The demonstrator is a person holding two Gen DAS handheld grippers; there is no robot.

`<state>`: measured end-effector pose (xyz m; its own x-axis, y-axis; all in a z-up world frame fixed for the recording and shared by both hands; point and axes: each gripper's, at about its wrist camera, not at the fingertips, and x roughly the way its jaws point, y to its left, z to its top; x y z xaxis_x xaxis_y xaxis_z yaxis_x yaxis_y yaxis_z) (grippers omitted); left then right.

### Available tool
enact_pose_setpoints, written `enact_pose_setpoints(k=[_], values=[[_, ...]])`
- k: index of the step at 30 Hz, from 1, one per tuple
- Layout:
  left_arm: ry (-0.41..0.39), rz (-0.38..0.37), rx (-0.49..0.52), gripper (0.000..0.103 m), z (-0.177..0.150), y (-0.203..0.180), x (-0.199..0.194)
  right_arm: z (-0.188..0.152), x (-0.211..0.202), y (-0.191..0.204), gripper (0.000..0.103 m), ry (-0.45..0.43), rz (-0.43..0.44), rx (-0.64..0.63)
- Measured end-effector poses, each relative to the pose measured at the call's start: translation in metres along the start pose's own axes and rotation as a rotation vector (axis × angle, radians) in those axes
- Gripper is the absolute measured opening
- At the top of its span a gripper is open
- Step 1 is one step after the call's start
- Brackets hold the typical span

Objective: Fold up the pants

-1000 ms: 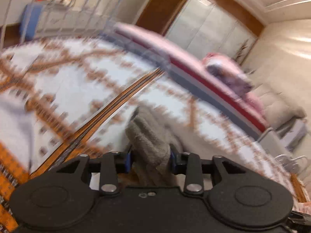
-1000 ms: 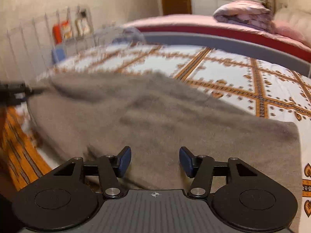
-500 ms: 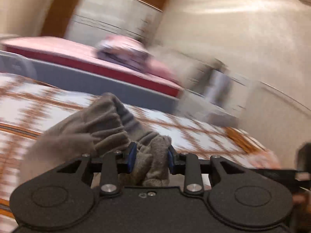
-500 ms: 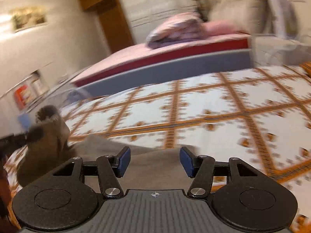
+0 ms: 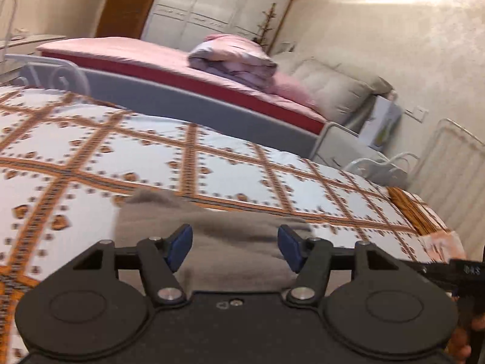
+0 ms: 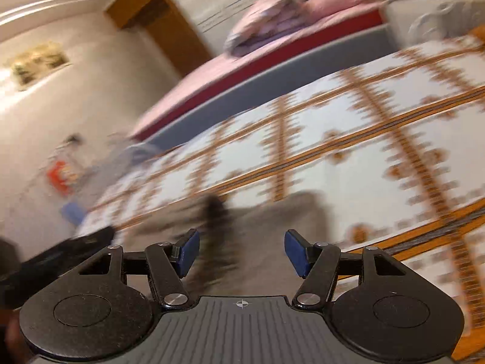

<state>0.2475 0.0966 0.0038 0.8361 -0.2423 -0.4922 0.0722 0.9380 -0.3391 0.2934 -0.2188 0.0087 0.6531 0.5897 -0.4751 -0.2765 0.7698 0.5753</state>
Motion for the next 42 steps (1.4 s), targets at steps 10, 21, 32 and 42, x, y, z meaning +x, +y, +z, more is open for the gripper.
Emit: enact_pose_setpoints(k=[10, 21, 32, 42], values=[[0.017, 0.142, -0.028, 0.053, 0.004, 0.072, -0.043, -0.027, 0.056, -0.004, 0.062, 0.271, 0.089, 0.266], [0.058, 0.195, -0.058, 0.053, -0.007, 0.097, -0.059, -0.027, 0.099, -0.008, 0.064, 0.260, 0.121, 0.386], [0.116, 0.178, 0.114, 0.055, -0.022, 0.057, -0.039, -0.007, 0.046, -0.047, 0.031, 0.194, -0.132, 0.233], [0.123, 0.151, 0.114, 0.057, -0.023, 0.040, -0.028, -0.005, 0.038, -0.025, 0.031, 0.102, -0.110, 0.121]])
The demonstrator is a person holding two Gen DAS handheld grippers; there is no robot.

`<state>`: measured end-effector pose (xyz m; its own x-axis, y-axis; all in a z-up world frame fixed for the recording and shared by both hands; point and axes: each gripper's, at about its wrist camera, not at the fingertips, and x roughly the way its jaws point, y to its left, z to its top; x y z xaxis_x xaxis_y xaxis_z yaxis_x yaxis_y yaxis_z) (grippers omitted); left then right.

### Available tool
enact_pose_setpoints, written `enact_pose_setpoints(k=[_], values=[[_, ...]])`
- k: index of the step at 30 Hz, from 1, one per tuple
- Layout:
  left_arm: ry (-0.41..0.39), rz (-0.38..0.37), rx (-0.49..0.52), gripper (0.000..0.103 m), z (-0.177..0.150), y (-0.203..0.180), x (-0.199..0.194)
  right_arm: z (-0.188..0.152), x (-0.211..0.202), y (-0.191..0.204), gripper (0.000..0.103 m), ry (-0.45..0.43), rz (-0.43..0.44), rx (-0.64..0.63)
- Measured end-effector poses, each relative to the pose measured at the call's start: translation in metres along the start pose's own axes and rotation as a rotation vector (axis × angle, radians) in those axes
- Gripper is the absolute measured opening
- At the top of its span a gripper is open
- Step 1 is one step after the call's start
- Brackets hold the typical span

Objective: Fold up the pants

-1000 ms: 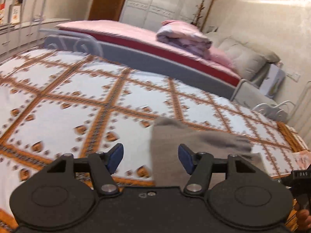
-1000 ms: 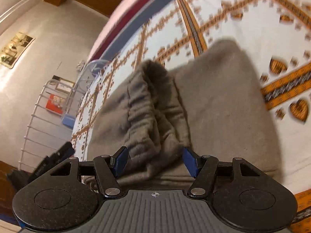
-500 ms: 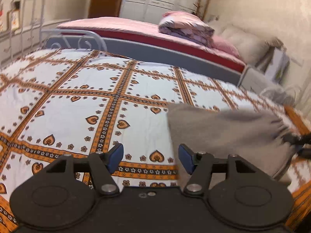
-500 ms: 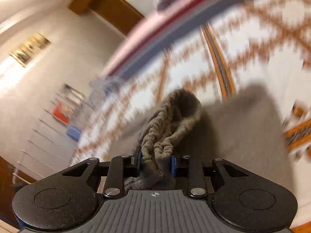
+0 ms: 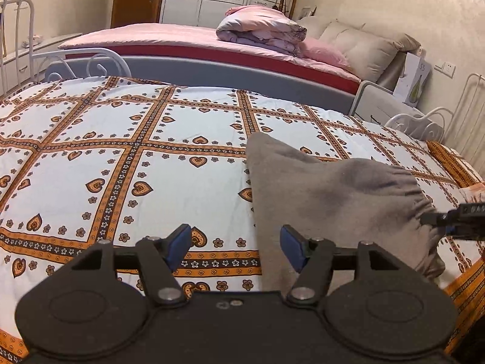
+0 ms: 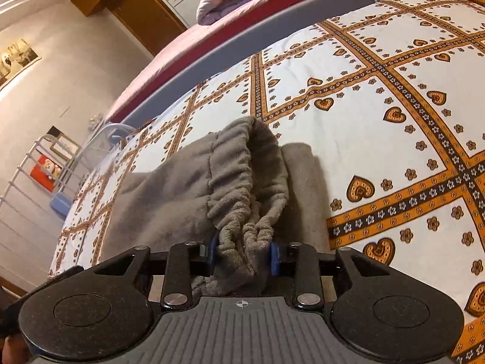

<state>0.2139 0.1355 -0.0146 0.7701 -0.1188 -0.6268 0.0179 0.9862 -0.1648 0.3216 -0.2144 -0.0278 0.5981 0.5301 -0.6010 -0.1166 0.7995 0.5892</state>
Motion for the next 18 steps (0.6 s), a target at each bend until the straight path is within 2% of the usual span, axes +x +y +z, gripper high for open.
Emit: enact_pose_setpoints(k=[4, 7, 8, 11, 15, 18], values=[[-0.006, 0.006, -0.006, 0.057, 0.000, 0.004, -0.001, 0.004, -0.015, 0.000, 0.031, -0.055, 0.023, 0.008], [-0.009, 0.010, -0.022, 0.057, 0.001, 0.008, -0.003, 0.009, 0.001, -0.024, 0.031, 0.016, -0.089, 0.098], [-0.013, 0.012, -0.024, 0.058, 0.001, 0.009, -0.004, 0.008, 0.003, -0.029, 0.031, 0.022, -0.075, 0.130], [-0.019, 0.012, -0.026, 0.059, 0.002, 0.011, -0.006, 0.011, -0.001, -0.020, 0.032, 0.016, -0.063, 0.073], [-0.024, 0.014, -0.021, 0.062, 0.002, 0.010, -0.008, 0.008, -0.005, -0.023, 0.032, 0.013, -0.051, 0.104], [-0.030, 0.018, -0.018, 0.066, 0.002, 0.009, -0.008, 0.010, -0.004, -0.022, 0.032, 0.004, -0.058, 0.076]])
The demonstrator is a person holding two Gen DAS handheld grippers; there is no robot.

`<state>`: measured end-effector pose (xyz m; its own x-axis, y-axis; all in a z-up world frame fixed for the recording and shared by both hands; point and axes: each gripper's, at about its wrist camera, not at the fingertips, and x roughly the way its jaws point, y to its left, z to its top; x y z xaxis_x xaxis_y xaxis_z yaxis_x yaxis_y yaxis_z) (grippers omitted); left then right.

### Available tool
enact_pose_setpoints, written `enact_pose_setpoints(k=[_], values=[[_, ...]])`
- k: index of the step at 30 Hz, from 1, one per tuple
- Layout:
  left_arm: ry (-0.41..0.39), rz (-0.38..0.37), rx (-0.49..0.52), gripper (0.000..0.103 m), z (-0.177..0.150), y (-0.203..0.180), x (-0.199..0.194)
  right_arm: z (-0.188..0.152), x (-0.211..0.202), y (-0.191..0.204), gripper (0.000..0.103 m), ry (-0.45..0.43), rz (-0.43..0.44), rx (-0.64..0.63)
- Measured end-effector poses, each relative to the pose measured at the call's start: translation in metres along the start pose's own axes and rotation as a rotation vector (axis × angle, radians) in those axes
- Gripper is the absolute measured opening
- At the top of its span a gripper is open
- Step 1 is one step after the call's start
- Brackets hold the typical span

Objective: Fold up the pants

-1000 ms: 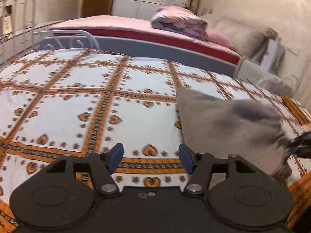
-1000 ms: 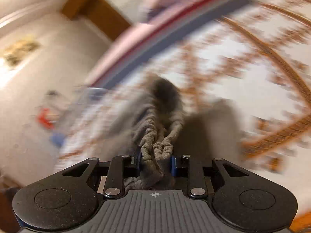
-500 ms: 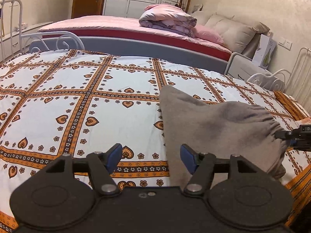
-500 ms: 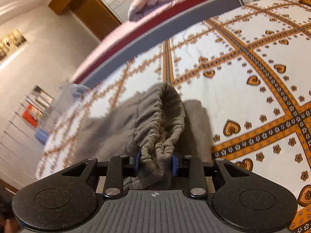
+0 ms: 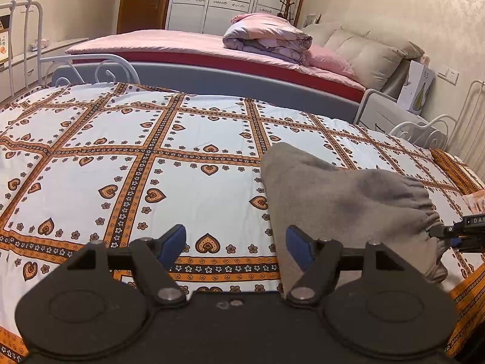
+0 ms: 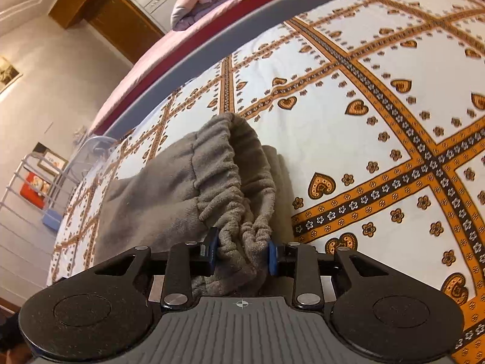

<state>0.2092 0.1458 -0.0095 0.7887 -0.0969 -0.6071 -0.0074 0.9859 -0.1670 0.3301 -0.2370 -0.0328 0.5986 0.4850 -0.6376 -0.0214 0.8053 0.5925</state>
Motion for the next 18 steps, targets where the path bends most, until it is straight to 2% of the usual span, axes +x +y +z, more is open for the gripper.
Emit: enact_pose_setpoints(k=[3, 5, 6, 8, 11, 18], values=[[0.002, 0.010, 0.006, 0.074, 0.000, 0.000, 0.001, -0.001, 0.003, -0.001, 0.035, 0.024, -0.005, -0.006], [-0.001, 0.009, 0.007, 0.081, 0.000, 0.000, 0.000, 0.001, -0.003, -0.001, 0.047, 0.008, -0.004, -0.001], [-0.002, 0.011, 0.010, 0.085, 0.000, -0.001, 0.000, 0.001, -0.010, 0.000, 0.059, -0.028, -0.017, -0.008], [-0.001, 0.016, 0.020, 0.091, 0.001, -0.001, 0.001, 0.002, -0.023, 0.003, 0.072, -0.084, -0.012, -0.048], [0.006, 0.015, 0.024, 0.096, 0.002, -0.003, 0.004, 0.002, -0.031, 0.000, 0.072, -0.096, 0.027, -0.078], [0.063, 0.018, 0.075, 0.097, 0.003, -0.011, 0.024, -0.003, -0.028, -0.017, 0.072, -0.075, 0.050, -0.057]])
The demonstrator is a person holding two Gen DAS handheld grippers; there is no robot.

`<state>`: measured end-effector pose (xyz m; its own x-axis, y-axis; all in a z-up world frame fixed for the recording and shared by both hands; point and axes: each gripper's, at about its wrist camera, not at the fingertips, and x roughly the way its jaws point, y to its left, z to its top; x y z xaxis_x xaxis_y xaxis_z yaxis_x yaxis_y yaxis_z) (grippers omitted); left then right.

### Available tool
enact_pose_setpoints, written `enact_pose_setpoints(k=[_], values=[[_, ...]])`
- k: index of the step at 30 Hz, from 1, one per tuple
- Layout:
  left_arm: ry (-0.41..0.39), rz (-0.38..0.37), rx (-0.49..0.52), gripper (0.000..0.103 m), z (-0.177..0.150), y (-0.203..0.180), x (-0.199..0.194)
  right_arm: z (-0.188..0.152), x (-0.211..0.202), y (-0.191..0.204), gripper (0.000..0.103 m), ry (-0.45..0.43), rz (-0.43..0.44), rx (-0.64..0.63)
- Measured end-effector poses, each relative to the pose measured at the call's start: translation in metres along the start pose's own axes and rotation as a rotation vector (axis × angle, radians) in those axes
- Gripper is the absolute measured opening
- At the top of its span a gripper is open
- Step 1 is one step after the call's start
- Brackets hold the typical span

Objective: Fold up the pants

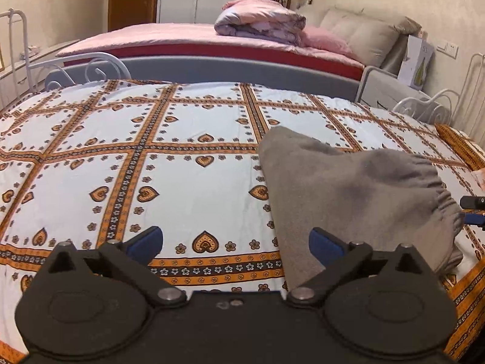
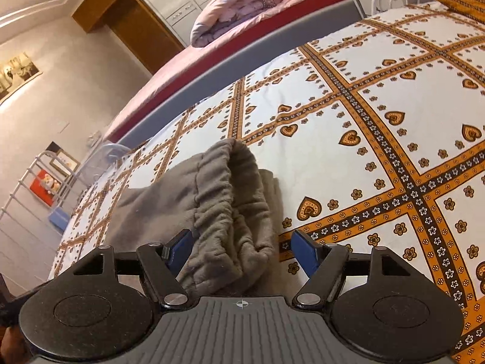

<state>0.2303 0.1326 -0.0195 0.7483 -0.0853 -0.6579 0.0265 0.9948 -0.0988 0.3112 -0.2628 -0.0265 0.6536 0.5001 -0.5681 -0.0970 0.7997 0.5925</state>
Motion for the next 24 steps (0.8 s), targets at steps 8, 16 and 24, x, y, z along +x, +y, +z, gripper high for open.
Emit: enact_pose_setpoints(k=[8, 16, 24], values=[[0.095, -0.217, -0.204, 0.094, 0.002, 0.016, 0.027, 0.004, 0.013, -0.008, 0.079, 0.022, 0.033, 0.050], [0.151, -0.296, -0.250, 0.093, 0.004, 0.016, 0.048, -0.002, 0.038, -0.017, 0.079, 0.103, 0.042, 0.103], [0.195, -0.277, -0.225, 0.096, 0.005, 0.004, 0.072, -0.004, 0.054, -0.032, 0.062, 0.179, 0.127, 0.147]])
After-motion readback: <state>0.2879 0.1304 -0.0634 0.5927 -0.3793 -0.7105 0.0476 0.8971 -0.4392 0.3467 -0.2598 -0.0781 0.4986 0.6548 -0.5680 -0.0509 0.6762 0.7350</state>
